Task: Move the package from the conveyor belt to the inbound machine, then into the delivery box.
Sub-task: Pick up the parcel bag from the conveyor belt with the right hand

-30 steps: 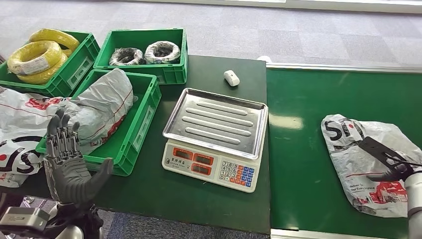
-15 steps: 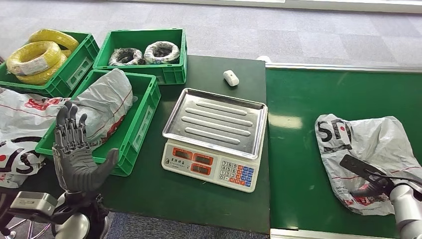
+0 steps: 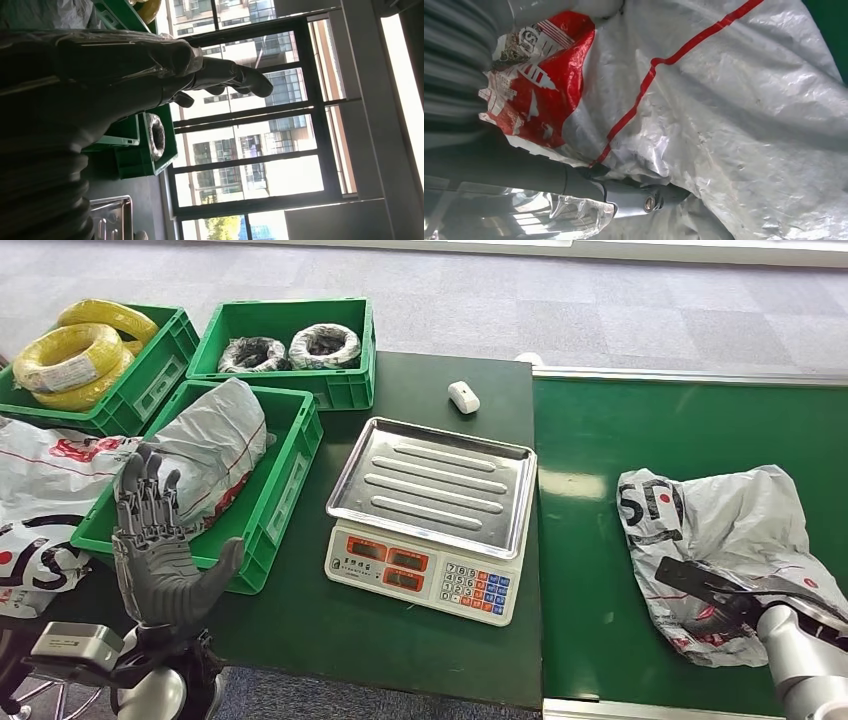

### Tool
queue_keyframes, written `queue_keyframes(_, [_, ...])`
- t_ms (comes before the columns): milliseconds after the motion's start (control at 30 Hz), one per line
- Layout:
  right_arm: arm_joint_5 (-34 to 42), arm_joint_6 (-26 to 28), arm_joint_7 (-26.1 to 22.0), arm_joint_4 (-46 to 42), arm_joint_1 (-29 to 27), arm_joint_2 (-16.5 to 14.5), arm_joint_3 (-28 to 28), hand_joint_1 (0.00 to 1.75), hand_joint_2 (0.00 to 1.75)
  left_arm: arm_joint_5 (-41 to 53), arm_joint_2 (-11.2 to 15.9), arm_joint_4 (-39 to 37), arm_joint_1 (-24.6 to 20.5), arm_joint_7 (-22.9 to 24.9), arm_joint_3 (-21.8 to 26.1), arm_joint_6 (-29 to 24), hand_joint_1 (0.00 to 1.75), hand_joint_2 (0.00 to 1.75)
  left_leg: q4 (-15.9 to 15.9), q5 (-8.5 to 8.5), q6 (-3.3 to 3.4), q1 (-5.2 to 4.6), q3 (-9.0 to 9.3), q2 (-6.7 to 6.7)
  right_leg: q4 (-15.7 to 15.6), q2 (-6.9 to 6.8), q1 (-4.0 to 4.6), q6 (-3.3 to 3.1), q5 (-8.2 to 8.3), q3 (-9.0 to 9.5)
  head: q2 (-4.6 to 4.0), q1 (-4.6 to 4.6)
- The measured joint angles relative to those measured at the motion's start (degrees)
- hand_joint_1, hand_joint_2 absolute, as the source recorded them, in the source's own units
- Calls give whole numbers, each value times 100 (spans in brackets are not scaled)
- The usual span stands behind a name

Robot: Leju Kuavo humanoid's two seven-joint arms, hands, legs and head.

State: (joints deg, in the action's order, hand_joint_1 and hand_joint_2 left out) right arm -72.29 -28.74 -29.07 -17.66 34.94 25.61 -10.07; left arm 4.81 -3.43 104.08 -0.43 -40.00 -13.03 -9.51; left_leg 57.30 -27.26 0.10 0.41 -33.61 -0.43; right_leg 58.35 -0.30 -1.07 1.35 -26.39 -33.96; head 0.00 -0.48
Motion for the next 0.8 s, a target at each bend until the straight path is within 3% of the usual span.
queue_keyframes(300, [286,356,-174,-96,124,-77,195,175,175,69,1,60,190,0,-2,-23,0,175,0,0,0,0,3,3,0,3,0,0,0,4,0,-1])
queue_keyframes(433, [392,967,-42,-254,274,-77,316,175,175,96,2,164,304,0,-1,-98,0,175,0,0,0,-1,-7,7,3,6,-1,0,1,0,0,0])
queue_keyframes(533, [289,1646,412,-436,656,-195,525,175,175,107,2,234,355,0,1,-160,0,175,-1,1,0,-1,-5,15,4,15,-1,-3,4,-4,0,-1])
queue_keyframes(667, [-62,2370,1247,-646,1358,-703,1043,175,175,90,-20,194,286,0,-30,-111,0,175,-2,5,-5,2,5,42,9,37,4,-9,8,-5,0,1])
queue_keyframes(800, [-509,2572,1991,-714,2036,-1708,1760,175,175,40,-149,-135,-10,0,-203,135,0,175,-2,9,-12,13,19,83,15,81,15,-25,18,-17,0,-1])
